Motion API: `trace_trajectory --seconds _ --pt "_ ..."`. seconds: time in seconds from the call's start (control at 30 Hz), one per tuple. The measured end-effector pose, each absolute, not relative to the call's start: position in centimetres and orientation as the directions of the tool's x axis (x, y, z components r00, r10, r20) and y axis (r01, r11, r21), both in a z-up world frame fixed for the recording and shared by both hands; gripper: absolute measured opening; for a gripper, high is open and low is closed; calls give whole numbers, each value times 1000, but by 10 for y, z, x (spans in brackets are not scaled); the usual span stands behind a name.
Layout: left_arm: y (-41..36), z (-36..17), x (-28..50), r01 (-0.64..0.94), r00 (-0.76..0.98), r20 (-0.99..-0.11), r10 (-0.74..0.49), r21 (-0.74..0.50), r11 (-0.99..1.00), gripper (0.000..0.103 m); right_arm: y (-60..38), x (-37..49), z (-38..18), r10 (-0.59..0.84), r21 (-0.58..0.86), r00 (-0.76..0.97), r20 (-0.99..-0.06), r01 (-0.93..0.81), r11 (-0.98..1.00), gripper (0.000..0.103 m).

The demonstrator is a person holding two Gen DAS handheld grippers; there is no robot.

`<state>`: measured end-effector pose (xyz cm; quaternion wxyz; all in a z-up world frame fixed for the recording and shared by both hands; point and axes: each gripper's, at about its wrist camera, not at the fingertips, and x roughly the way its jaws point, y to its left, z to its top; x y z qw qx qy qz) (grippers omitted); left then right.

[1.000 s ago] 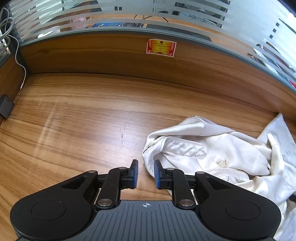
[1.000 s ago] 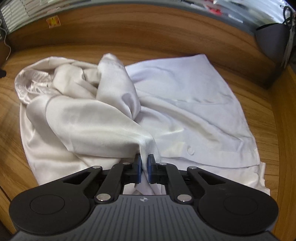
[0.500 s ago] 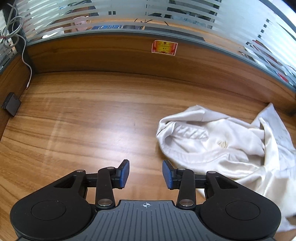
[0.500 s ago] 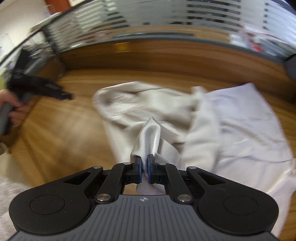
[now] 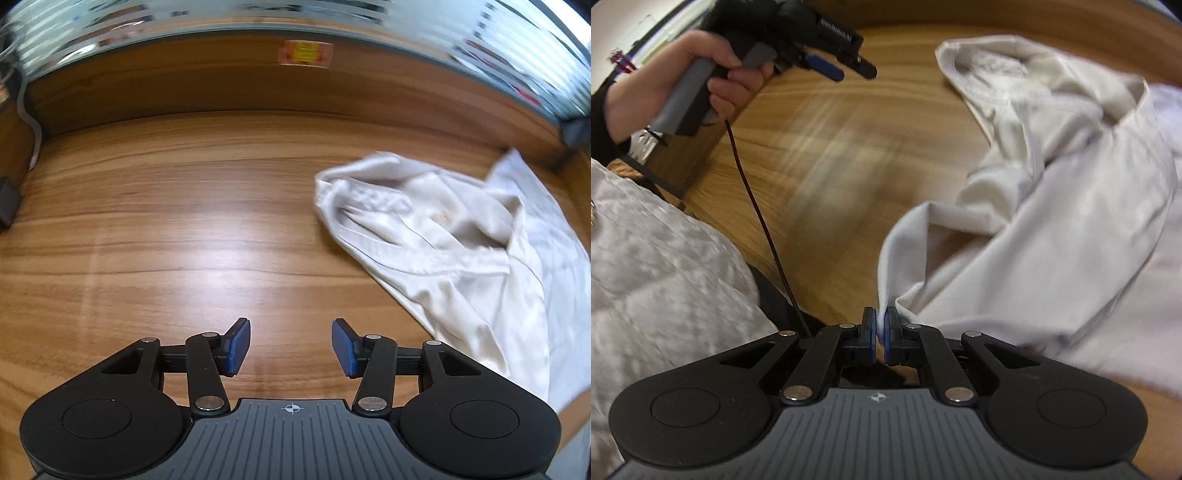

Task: Fold clothes
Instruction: 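Release the collar with the left gripper and pull the hem with the right gripper, then grasp the collar edge again with the left gripper to spread the shirt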

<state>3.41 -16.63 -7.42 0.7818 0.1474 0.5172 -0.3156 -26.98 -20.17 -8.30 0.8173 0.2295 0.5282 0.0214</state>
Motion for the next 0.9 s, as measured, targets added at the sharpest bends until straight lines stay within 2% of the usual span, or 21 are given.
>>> trace_trajectory --seconds 0.07,0.17,0.23,0.47,0.77,0.9 --pt "-172 -75 28 692 251 -896 -367 -100 715 53 -194 -278 -86 267 398 440 -857 239 886 11" --pt "-183 -74 21 751 225 -887 -403 -105 651 58 -185 -292 -82 258 411 454 -853 277 869 13" --pt "-193 -74 19 786 197 -876 -440 -127 605 62 -184 -301 -73 241 412 477 -845 293 863 20" --pt "-234 -82 11 864 131 -862 -490 -143 482 68 -219 -325 -49 80 335 503 -861 442 832 30" --pt "-288 -108 -4 870 64 -895 -441 -166 464 69 -293 -335 -63 -138 239 476 -868 646 725 38" --pt "-307 -119 -15 869 53 -906 -419 -165 467 69 -319 -322 -79 -151 248 472 -869 679 691 40"
